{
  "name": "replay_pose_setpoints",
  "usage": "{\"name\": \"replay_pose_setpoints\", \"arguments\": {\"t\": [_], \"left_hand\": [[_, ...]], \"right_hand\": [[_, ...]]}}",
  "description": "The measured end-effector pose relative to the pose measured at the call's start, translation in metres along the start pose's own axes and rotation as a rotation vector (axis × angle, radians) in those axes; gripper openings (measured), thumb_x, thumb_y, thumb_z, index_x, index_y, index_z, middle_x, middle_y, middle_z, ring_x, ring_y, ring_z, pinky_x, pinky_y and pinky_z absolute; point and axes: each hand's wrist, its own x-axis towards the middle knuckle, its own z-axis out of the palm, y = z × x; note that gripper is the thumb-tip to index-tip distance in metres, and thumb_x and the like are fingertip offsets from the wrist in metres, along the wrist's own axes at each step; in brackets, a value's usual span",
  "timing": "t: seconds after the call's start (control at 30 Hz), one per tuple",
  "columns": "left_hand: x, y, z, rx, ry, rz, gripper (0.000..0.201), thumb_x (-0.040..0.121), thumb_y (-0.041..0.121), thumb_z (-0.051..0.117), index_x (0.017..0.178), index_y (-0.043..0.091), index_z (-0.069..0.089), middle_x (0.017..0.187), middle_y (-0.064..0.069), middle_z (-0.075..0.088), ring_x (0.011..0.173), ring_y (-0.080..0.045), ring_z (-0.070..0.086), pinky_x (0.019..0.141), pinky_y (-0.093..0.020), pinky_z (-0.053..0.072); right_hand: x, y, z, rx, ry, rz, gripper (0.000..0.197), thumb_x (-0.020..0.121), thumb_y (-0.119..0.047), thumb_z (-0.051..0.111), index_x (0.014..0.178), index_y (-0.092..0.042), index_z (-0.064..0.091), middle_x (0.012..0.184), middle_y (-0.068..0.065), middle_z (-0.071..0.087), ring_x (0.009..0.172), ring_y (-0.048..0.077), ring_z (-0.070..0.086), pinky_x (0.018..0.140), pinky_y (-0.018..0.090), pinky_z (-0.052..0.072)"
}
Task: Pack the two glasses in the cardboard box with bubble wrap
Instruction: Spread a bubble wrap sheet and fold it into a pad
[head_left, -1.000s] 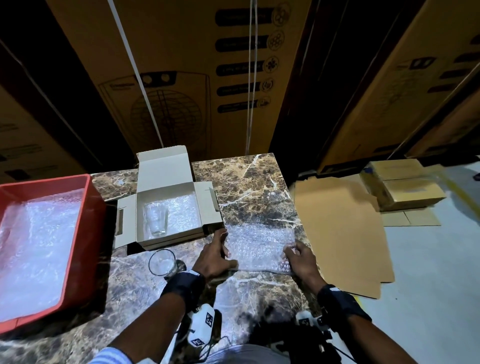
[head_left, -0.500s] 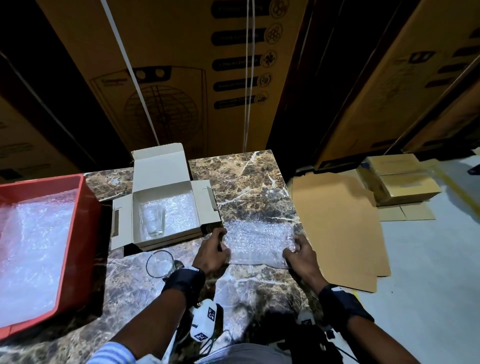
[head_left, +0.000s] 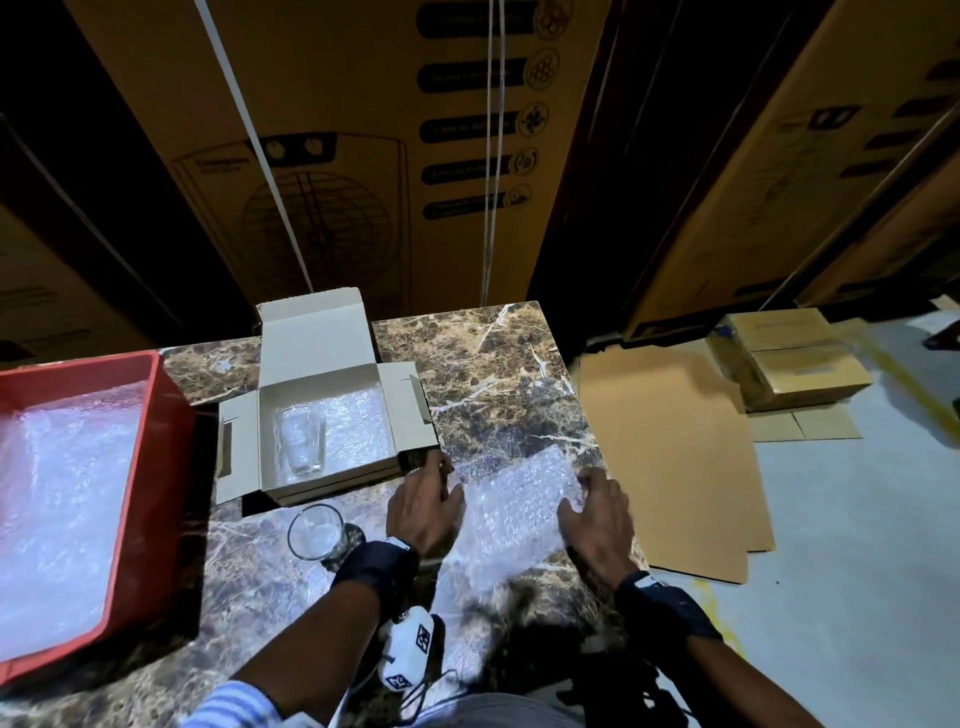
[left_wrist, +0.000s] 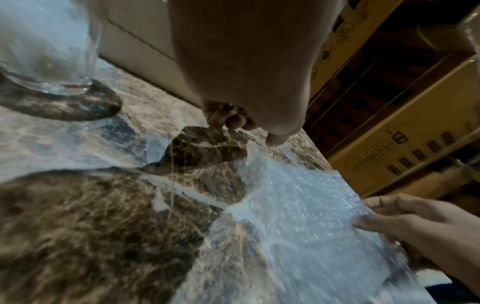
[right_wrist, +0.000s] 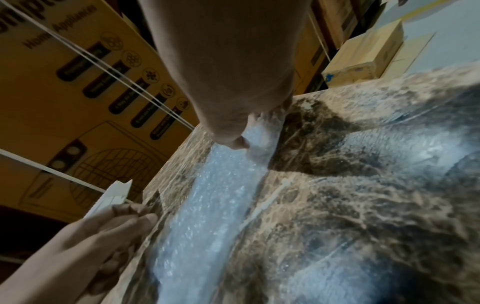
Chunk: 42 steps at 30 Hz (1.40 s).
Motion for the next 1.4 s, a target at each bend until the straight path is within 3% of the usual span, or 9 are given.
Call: {"name": "replay_pose_setpoints", "arguments": {"t": [0.17, 0.33, 0.47, 0.63, 0.8, 0.97, 1.07, 1.27, 1.4], "left_hand": [[0.0, 0.012, 0.003, 0.102, -0.015, 0.312, 0.018, 0.098, 0.034, 0.058, 0.11, 0.023, 0.05, 0.102, 0.002, 0.061, 0.086, -0.022, 0.055, 0.072, -0.037, 0.053], [-0.007, 0.032, 0.003, 0.148, -0.215, 0.409, 0.011, 0.089, 0.038, 0.055, 0.087, 0.027, 0.052, 0.083, 0.008, 0.059, 0.079, -0.02, 0.057, 0.071, -0.038, 0.053], [-0.015, 0.036, 0.008, 0.232, -0.424, 0.469, 0.029, 0.085, 0.041, 0.067, 0.107, 0.023, 0.061, 0.102, 0.002, 0.059, 0.096, -0.022, 0.055, 0.077, -0.036, 0.046], [-0.018, 0.02, 0.014, 0.259, -0.462, 0.409, 0.06, 0.077, 0.044, 0.08, 0.127, 0.023, 0.056, 0.117, -0.004, 0.045, 0.102, -0.026, 0.046, 0.081, -0.04, 0.044], [-0.022, 0.023, 0.002, 0.373, -0.399, 0.38, 0.065, 0.075, 0.028, 0.071, 0.137, 0.026, 0.053, 0.122, -0.003, 0.042, 0.111, -0.025, 0.04, 0.09, -0.038, 0.035], [-0.029, 0.026, -0.004, 0.449, -0.296, 0.35, 0.065, 0.07, 0.027, 0.069, 0.132, 0.031, 0.05, 0.127, 0.0, 0.042, 0.118, -0.025, 0.035, 0.098, -0.043, 0.033], [-0.036, 0.024, -0.005, 0.394, -0.243, 0.365, 0.043, 0.081, 0.025, 0.059, 0.123, 0.032, 0.052, 0.12, 0.001, 0.043, 0.112, -0.025, 0.039, 0.096, -0.044, 0.034], [-0.051, 0.02, 0.0, 0.382, -0.347, 0.408, 0.054, 0.069, 0.056, 0.056, 0.115, 0.028, 0.054, 0.111, 0.002, 0.045, 0.1, -0.022, 0.042, 0.089, -0.04, 0.032], [-0.057, 0.019, 0.005, 0.411, -0.309, 0.395, 0.045, 0.072, 0.047, 0.056, 0.112, 0.027, 0.057, 0.111, 0.002, 0.048, 0.1, -0.022, 0.046, 0.089, -0.041, 0.035]], "right_hand": [[-0.001, -0.011, -0.004, -0.12, 0.054, -0.007, 0.061, 0.081, -0.036, 0.073, 0.133, -0.025, 0.042, 0.121, 0.005, 0.047, 0.114, 0.025, 0.043, 0.096, 0.044, 0.04], [-0.003, -0.017, -0.003, 0.038, -0.185, -0.356, 0.017, 0.09, -0.019, 0.062, 0.104, -0.027, 0.056, 0.1, -0.008, 0.052, 0.087, 0.005, 0.047, 0.078, 0.026, 0.042], [-0.004, -0.013, 0.004, 0.112, -0.391, -0.416, 0.03, 0.088, -0.018, 0.062, 0.114, -0.032, 0.061, 0.099, -0.008, 0.052, 0.087, -0.001, 0.052, 0.07, 0.011, 0.035], [0.005, -0.009, -0.001, 0.157, -0.322, -0.198, 0.044, 0.091, -0.01, 0.065, 0.131, -0.027, 0.059, 0.112, 0.0, 0.048, 0.091, 0.01, 0.051, 0.069, 0.003, 0.037], [0.016, -0.002, -0.013, 0.131, -0.315, -0.168, 0.051, 0.088, -0.01, 0.068, 0.137, -0.02, 0.056, 0.114, 0.005, 0.046, 0.09, 0.005, 0.051, 0.067, 0.009, 0.037], [0.0, 0.003, -0.015, 0.096, -0.451, -0.357, 0.028, 0.073, -0.032, 0.066, 0.099, -0.038, 0.06, 0.098, -0.008, 0.054, 0.084, 0.009, 0.054, 0.068, 0.022, 0.039], [-0.01, 0.006, -0.013, -0.05, -0.54, -0.455, 0.034, 0.068, -0.046, 0.067, 0.099, -0.041, 0.057, 0.096, -0.015, 0.049, 0.086, 0.007, 0.049, 0.068, 0.024, 0.037], [-0.019, 0.006, -0.008, -0.192, -0.49, -0.567, 0.027, 0.081, -0.032, 0.063, 0.108, -0.031, 0.059, 0.094, -0.012, 0.044, 0.092, 0.011, 0.041, 0.077, 0.032, 0.039], [-0.021, 0.003, -0.009, -0.157, -0.443, -0.606, 0.016, 0.089, -0.032, 0.052, 0.099, -0.027, 0.063, 0.089, -0.011, 0.05, 0.084, 0.01, 0.043, 0.071, 0.029, 0.034]]}}
